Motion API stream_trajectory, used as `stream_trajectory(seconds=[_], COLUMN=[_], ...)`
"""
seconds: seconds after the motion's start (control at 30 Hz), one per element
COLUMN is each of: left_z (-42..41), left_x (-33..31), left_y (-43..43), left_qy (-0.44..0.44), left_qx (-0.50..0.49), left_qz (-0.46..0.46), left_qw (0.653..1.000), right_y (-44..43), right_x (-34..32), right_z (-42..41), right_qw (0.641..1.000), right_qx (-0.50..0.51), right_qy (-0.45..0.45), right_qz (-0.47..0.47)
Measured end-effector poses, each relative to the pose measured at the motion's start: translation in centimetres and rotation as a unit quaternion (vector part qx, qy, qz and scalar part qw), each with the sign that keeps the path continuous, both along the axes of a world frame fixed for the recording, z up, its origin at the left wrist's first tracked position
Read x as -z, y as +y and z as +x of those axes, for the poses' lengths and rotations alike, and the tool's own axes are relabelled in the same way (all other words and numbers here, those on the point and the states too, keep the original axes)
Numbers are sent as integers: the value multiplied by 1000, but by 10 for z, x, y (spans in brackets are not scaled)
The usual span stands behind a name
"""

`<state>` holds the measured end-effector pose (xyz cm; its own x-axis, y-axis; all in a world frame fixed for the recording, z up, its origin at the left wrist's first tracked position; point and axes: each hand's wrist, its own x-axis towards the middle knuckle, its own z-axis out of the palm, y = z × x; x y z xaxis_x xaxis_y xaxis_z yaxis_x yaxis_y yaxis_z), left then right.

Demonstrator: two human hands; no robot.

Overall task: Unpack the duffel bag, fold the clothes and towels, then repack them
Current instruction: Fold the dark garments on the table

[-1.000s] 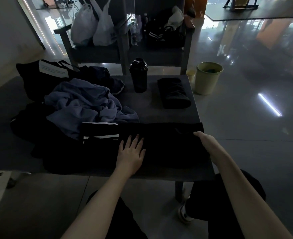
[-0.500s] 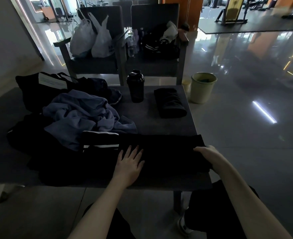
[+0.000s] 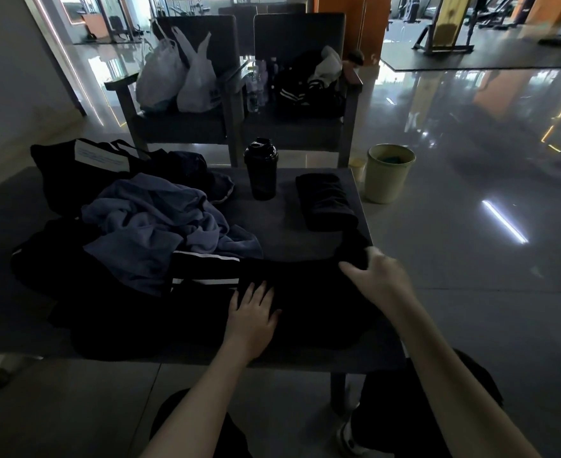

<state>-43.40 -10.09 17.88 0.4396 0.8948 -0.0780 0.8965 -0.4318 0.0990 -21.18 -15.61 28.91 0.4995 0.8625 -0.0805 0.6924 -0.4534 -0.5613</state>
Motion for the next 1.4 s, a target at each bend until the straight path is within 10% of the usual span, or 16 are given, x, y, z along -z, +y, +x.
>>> stream_trajectory(seconds=[0.13,0.33,0.5,0.9,1.07,1.4], left_z=[-5,-12,-8,-16,-22,-31], left_x=[-1,3,-2,-18,-15,-4], left_y=[9,10,14,17,21,9], left_qy=[-141,-147,-198,-472,-226,-79], left_qx=[-29,-25,-46,-163,-100,-43], left_qz=[-45,-34,-86,-263,-88,-41], left_qw=[989,988,975,825,965,995], right_y=[9,7,5,23,25,14], right_x=[14,65,79,59,63,28], right_z=[-34,-37,-47,-107,-119,-87], right_qw=[968,979,975,977,967,997], right_qx=[-140,-199,-217,-84,-70,-46], right_qy=[208,-15,-32,-62,-143,-56], right_qz=[-12,37,-15,-187,-199,15])
